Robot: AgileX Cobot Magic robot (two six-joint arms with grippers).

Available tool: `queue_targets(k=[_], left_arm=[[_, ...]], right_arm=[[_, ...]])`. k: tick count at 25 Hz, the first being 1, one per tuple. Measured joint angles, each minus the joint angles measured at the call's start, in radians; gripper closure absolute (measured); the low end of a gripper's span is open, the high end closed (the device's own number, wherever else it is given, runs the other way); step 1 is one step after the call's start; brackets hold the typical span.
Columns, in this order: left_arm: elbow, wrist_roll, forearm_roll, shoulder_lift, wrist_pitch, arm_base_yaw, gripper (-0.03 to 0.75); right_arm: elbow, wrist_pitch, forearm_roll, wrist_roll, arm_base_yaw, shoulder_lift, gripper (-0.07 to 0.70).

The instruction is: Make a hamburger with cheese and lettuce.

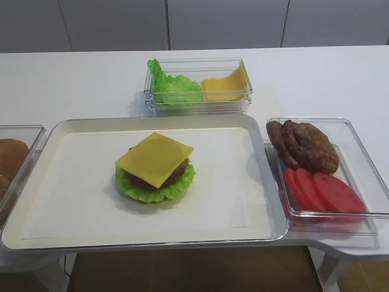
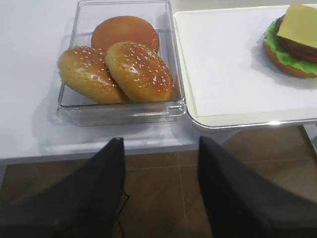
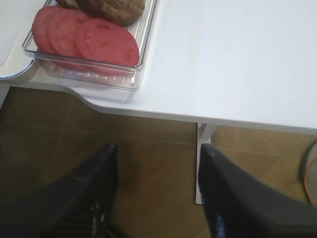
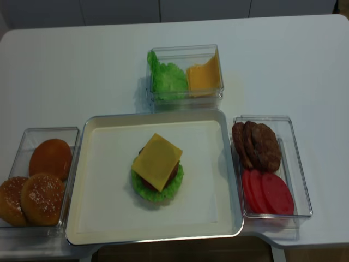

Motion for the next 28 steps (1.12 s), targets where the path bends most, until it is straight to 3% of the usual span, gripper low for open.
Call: queue_targets(k=[3, 8, 28], left_arm=[[0.0, 0.0, 0.0, 0.0, 0.0, 0.0, 0.356], [0.0, 0.0, 0.0, 0.0, 0.0, 0.0, 0.356], [0.0, 0.0, 0.0, 0.0, 0.0, 0.0, 0.357]], right_arm=[[0.006, -0.023, 0.0, -0.02, 0.0, -0.002, 0.234], [0.041, -0.119, 0.004, -0.022, 0.0, -0.002, 0.234], [0.051, -0.131, 0.006, -0.022, 0.0, -0.064, 0.234]])
